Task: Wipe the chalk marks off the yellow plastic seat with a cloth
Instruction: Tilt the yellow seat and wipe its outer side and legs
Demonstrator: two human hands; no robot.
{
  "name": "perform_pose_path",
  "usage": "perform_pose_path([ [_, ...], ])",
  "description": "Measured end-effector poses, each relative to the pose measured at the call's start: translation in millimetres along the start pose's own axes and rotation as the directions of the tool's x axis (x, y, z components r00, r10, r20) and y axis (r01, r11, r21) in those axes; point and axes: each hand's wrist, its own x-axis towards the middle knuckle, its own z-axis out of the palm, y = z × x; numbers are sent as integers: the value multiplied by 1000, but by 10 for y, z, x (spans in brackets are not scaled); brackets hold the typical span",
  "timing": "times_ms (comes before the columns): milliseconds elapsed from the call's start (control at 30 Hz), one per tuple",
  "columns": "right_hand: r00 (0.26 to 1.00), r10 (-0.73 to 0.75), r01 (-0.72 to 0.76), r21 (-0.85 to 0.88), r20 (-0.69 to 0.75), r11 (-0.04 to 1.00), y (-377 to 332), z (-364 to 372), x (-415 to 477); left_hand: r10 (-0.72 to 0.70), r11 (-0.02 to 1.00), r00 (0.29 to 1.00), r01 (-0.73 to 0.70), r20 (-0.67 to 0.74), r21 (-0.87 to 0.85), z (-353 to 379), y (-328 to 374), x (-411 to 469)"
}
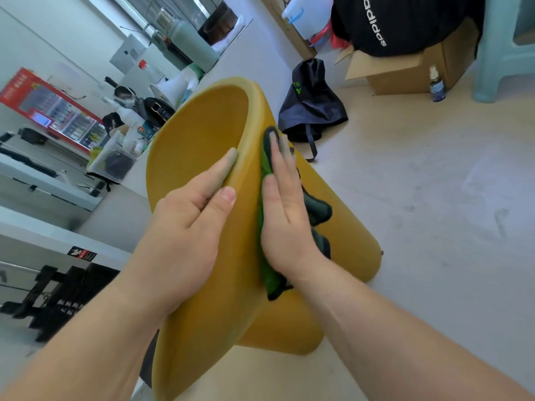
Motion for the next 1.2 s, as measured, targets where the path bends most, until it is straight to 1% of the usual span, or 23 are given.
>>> perform_pose_path([
  [67, 995, 22, -23, 8, 95, 1000, -7, -89, 593, 16, 1000, 1000, -16, 12, 21, -3, -21, 2],
  [133, 976, 140, -155, 76, 169, 985, 89, -153, 1004, 12, 999, 1000, -12, 21, 35, 3, -9, 7],
  [167, 960, 222, -242, 107, 169, 964, 156, -178, 1052, 6, 999, 1000, -7, 20, 42, 0, 5, 11],
  [233, 914, 385, -395, 66, 125, 916, 359, -193, 862, -11, 998, 1000, 10, 20, 60, -2, 42, 10],
  [300, 885, 466, -466, 6, 11, 885, 533, -176, 403, -22, 998, 1000, 20, 22, 67, 4, 64, 14],
  [333, 875, 483, -482, 51, -20, 875, 542, -160, 162, -26, 998, 999, 24, 22, 64, 1, 66, 4],
  [367, 877, 479, -472, 125, -28, 872, 499, -107, -19, -29, 998, 999, 28, 19, 58, -10, 54, -15],
  [433, 911, 411, -394, 211, -42, 894, 364, 31, -199, -33, 997, 999, 32, 21, 68, -52, 23, -83],
  [533, 986, 165, -164, 64, -6, 984, -3, 106, -139, -11, 993, 1000, 9, 17, 119, -110, -16, -187],
  [600, 1000, 8, -8, 2, 27, 1000, -124, 88, 81, 5, 992, 1000, -7, 18, 127, -122, -31, -221],
  [633, 998, -36, 35, 8, 51, 999, -78, 53, 201, 2, 991, 1000, -4, 18, 131, -118, -31, -225],
  [667, 997, -32, 31, 27, 70, 999, 40, 6, 334, -11, 991, 1000, 9, 17, 133, -115, -25, -222],
  [700, 997, 35, -39, 58, 74, 998, 221, -38, 437, -27, 991, 1000, 25, 16, 134, -116, -18, -218],
  [733, 988, 140, -142, 30, 64, 989, 444, -86, 467, -40, 990, 999, 37, 17, 135, -120, -13, -218],
  [767, 968, 247, -242, -89, 43, 966, 644, -140, 412, -51, 989, 999, 48, 19, 137, -123, -7, -224],
  [800, 949, 317, -306, -236, 6, 922, 851, -213, 297, -55, 989, 998, 52, 21, 137, -124, -2, -229],
  [833, 938, 345, -337, -352, -43, 873, 1079, -302, 159, -55, 989, 998, 52, 19, 135, -117, 6, -230],
  [867, 920, 381, -384, -393, -88, 835, 1228, -382, 18, -56, 990, 998, 53, 18, 132, -107, 14, -233],
  [933, 862, 483, -504, -367, -155, 781, 1368, -452, -132, -67, 991, 998, 65, 16, 117, -98, 16, -232],
  [1000, 812, 554, -583, -303, -185, 754, 1209, -332, -69, -74, 991, 997, 73, 10, 110, -99, 16, -246],
  [1033, 813, 555, -582, -260, -177, 770, 1084, -232, 1, -69, 992, 998, 68, 7, 110, -98, 18, -252],
  [1133, 888, 456, -460, -144, -66, 876, 763, -30, 124, -72, 995, 997, 73, -9, 72, -108, -9, -251],
  [1200, 906, 423, -423, -102, -24, 900, 781, -51, 112, -61, 997, 998, 61, -2, 52, -104, -30, -250],
])
